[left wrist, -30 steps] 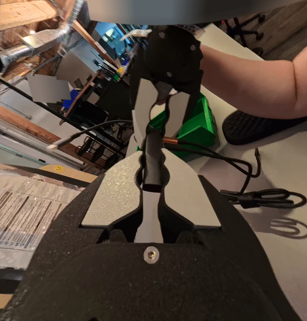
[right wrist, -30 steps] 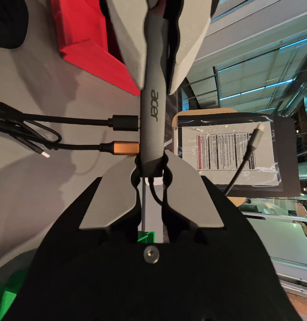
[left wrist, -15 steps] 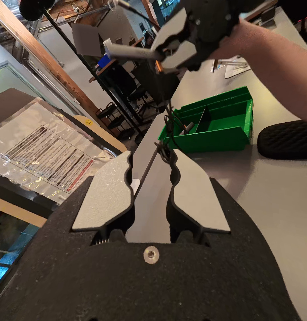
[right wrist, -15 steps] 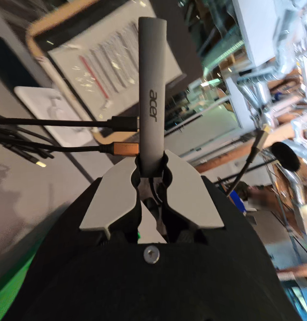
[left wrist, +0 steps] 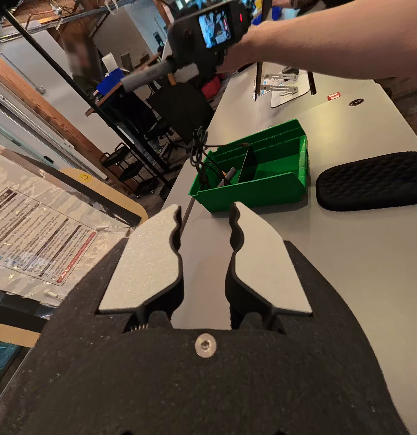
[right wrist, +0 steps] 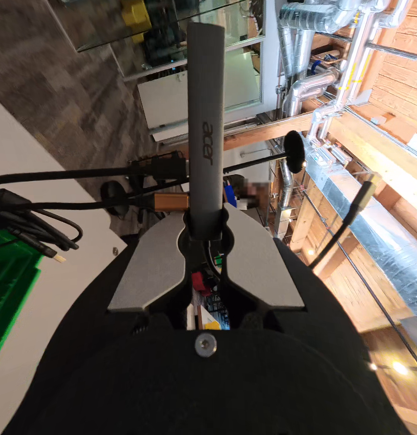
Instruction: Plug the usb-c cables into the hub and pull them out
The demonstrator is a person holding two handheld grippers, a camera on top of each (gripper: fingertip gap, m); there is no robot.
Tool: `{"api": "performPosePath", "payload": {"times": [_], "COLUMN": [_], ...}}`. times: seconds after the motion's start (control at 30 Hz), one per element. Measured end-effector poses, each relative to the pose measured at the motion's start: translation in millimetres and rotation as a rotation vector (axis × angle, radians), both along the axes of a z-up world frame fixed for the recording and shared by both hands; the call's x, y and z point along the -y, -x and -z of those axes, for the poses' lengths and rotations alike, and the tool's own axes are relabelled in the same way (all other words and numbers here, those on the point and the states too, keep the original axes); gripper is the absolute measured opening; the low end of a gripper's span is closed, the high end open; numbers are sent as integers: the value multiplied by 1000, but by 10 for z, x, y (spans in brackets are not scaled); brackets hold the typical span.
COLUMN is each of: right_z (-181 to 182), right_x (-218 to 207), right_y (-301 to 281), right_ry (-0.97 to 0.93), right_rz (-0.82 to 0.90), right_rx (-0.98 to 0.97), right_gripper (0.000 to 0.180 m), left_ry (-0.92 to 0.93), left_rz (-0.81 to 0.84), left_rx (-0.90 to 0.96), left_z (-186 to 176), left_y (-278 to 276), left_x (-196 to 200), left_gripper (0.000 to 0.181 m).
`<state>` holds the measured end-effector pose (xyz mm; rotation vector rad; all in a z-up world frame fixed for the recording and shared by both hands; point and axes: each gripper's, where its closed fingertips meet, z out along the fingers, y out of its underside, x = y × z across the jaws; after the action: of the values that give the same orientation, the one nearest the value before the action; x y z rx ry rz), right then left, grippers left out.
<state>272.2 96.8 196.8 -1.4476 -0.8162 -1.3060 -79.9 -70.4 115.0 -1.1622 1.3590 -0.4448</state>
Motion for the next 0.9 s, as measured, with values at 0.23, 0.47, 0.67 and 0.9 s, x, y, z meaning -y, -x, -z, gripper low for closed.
{"api": "performPosePath", "payload": {"times": [0.23, 0.47, 0.67, 0.9], "right_z": [968, 2105, 2487, 2876], "right_x": [-173, 85, -25, -114], "right_y": [234, 288, 94, -235], "right_ry": [231, 591, 736, 853], "right_rz": [-180, -287, -140, 81], "right_rx": [-54, -153, -227, -99], "right_gripper": [24, 24, 24, 29], "left_ry": [-9, 4, 7, 78], "left_rz": [-9, -3, -2, -37], "left_rx": [-60, -38, -80, 11], "left_z": [91, 51, 128, 19], "left_y": [-39, -15, -90, -118], "left_x": [13, 18, 28, -28], "left_gripper": [38, 38, 38, 33]}}
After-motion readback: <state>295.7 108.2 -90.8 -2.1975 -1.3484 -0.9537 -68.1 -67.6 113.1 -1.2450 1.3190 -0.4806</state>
